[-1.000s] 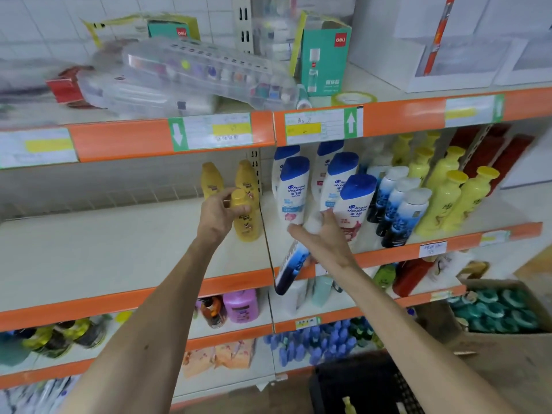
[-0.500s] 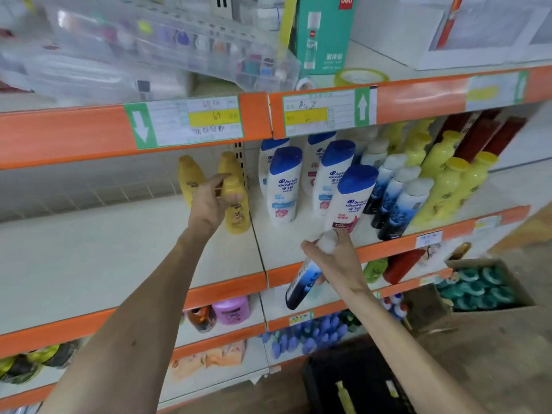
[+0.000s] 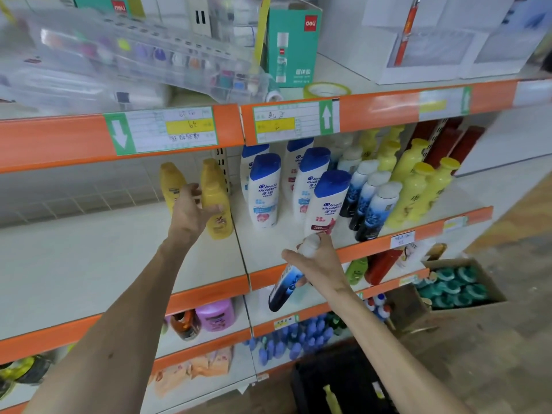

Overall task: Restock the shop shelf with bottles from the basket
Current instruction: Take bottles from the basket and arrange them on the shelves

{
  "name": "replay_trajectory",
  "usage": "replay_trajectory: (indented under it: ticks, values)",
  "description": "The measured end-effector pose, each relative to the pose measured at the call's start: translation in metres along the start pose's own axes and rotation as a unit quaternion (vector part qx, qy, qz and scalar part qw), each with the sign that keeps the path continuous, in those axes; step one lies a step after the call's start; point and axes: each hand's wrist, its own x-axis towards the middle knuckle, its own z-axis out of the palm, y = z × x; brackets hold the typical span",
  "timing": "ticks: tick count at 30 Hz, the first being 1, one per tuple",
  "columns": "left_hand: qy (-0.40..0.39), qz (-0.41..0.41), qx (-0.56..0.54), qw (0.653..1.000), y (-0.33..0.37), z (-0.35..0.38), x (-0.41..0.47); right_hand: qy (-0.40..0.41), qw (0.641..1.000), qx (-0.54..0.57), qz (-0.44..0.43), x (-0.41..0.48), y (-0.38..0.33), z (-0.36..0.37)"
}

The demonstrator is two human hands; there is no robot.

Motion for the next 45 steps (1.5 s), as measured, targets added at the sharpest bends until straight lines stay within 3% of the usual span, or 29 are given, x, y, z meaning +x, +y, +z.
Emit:
replay_trajectory:
  ticks: [16,27,30,34,37,45]
  values:
    - [0.040,-0.057,0.121,0.990,-0.037,-0.038,-0.124,-0.128,0.992,-0.004,-0.016,-0.014,-0.010,0.005]
    - [0.047,-0.112,0.100,0.988,-0.059,-0.039,-0.236,-0.213,0.974,-0.049,-0.054,-0.037,-0.002,0.015]
    - [0.046,-0.123,0.118,0.984,-0.064,-0.047,-0.250,-0.176,0.977,-0.076,-0.094,-0.048,-0.010,0.026]
    - [0.072,-0.088,0.243,0.963,-0.068,-0.062,-0.249,-0.097,0.980,-0.096,-0.145,-0.054,-0.026,0.046]
    - [0.038,-0.044,0.331,0.942,-0.064,-0.074,-0.229,-0.056,0.975,-0.114,-0.180,-0.054,-0.041,0.066]
    - [-0.013,0.008,0.438,0.899,-0.051,-0.108,-0.175,0.020,0.974,-0.138,-0.181,-0.051,-0.066,0.116]
